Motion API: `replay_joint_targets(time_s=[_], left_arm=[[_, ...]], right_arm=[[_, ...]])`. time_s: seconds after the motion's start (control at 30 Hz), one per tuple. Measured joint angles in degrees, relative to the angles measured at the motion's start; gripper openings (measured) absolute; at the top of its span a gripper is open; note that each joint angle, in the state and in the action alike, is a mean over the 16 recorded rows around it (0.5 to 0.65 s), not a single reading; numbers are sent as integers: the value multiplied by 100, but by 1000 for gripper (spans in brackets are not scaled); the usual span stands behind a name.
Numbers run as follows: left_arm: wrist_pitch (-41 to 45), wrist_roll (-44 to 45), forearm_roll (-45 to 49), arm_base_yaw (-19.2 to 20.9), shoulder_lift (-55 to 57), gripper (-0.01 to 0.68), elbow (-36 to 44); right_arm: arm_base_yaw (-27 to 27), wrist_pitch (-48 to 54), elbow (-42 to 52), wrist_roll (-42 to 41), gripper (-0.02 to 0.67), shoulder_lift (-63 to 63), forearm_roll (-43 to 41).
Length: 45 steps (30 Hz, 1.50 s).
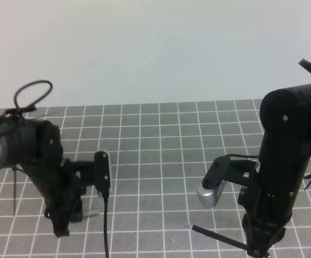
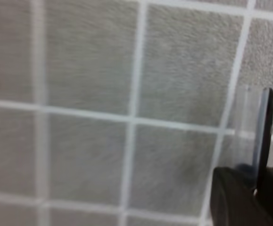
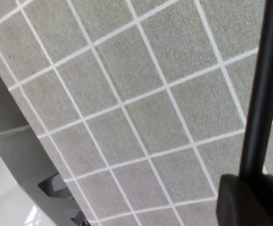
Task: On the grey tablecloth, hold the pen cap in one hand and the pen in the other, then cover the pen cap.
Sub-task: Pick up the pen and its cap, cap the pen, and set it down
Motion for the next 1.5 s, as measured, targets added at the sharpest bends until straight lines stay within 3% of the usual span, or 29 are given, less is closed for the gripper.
replay_joint_targets(time_s=[0.43,0.73,0.93,1.1,1.3,1.5], left_arm=[[-630,839,-430,0,-1932,1,343],[-2722,1975,-764,-120,-3371,1,1986],[-4373,2407,-805,-506,-4133,1,3378],[-5242,2459,-810,-953,-4511,1,4108],[-5580,2369,-797,-1379,-4693,1,4386],[-5645,2351,-780,-1559,-4702,1,4397]], right_arm=[[0,0,0,52,66,-212,223],[-3,0,0,260,66,-473,887],[27,0,0,379,66,-543,1525],[163,0,0,394,66,-547,1936],[370,0,0,292,66,-550,2155],[523,0,0,125,66,-550,2202]])
